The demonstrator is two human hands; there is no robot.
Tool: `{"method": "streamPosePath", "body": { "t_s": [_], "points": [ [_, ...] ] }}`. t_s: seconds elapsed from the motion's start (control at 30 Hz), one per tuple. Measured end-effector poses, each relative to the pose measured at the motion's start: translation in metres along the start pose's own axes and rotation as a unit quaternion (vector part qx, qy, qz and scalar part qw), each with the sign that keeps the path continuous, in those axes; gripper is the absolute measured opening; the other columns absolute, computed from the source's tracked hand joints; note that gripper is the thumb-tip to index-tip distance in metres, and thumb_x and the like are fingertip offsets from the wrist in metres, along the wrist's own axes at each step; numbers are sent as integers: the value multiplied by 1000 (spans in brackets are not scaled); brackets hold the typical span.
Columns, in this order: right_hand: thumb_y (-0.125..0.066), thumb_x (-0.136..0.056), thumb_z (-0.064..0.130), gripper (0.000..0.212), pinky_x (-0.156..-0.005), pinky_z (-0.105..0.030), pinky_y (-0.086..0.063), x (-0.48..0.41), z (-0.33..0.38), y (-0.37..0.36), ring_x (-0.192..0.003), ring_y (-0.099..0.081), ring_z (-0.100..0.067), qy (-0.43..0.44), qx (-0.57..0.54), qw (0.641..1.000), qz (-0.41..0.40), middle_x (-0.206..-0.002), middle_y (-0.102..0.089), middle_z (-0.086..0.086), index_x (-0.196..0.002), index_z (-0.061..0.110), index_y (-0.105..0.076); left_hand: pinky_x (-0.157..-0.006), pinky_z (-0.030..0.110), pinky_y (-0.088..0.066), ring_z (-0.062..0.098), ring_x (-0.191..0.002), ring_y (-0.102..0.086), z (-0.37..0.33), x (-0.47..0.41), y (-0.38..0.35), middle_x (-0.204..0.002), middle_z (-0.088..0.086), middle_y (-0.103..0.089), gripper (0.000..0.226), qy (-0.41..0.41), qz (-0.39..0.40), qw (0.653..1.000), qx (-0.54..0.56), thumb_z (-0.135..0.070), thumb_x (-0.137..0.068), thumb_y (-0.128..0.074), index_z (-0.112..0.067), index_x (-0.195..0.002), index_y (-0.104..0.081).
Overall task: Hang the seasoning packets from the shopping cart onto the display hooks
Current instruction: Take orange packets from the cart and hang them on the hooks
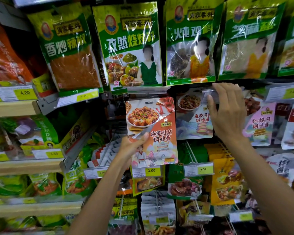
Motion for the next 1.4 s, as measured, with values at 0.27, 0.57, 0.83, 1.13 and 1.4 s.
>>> {"method": "streamPosePath", "body": {
  "t_s": [0.27, 0.57, 0.83, 1.13, 1.4],
  "points": [
    [-50, -102, 22, 36, -111, -40, -35, 2, 0, -1, -119, -53, -35, 2, 0, 1000, -11, -122, -62, -21, -124, -5, -58, -67, 27, -54, 13, -72, -71, 7, -17, -4, -75, 3, -74, 44, 24, -17, 999, -20, -45, -64, -79, -5, -79, -70],
    [-51, -102, 22, 36, -106, -41, -42, 5, 2, -1, -119, -54, -35, -7, 3, 1000, -21, -122, -62, -21, -125, -5, -58, -61, 23, -49, 16, -70, -62, 5, -45, -20, -79, 9, -67, 31, 51, -114, 992, -34, -35, -80, -76, -5, -82, -68],
    [-52, -101, 19, 36, -103, -41, -46, 6, 4, 4, -121, -54, -34, -3, 8, 1000, -16, -124, -62, -20, -126, -5, -57, -74, 31, -54, 26, -94, -66, 6, -37, -20, -101, 13, -71, 44, 9, -165, 984, -64, -33, -76, -80, -4, -109, -69],
    [-55, -96, 11, 28, -93, -45, -52, 7, 21, 37, -107, -62, -37, -20, -24, 999, 31, -113, -65, -23, -114, -8, -63, -78, 40, -50, 34, -97, -61, -23, 9, -1, -106, 18, -64, 34, -89, -279, 904, -313, -21, -91, -63, 1, -115, -55],
    [-43, -99, 26, 37, -79, -30, -42, 123, 46, 131, -90, -66, -34, -102, -57, 950, 290, -100, -67, -17, -106, -2, -66, -50, 18, -40, 6, -59, -54, -11, 118, -60, -73, -14, -57, 14, -204, -60, 941, -262, -25, -101, -47, -30, -92, -56]
  ]
}}
Point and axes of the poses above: each hand's wrist, its own x-axis away from the middle knuckle, its own y-axis out of the back of the hand, z = x × y, the point moved 1 cm from there along -x, towards the middle knuckle
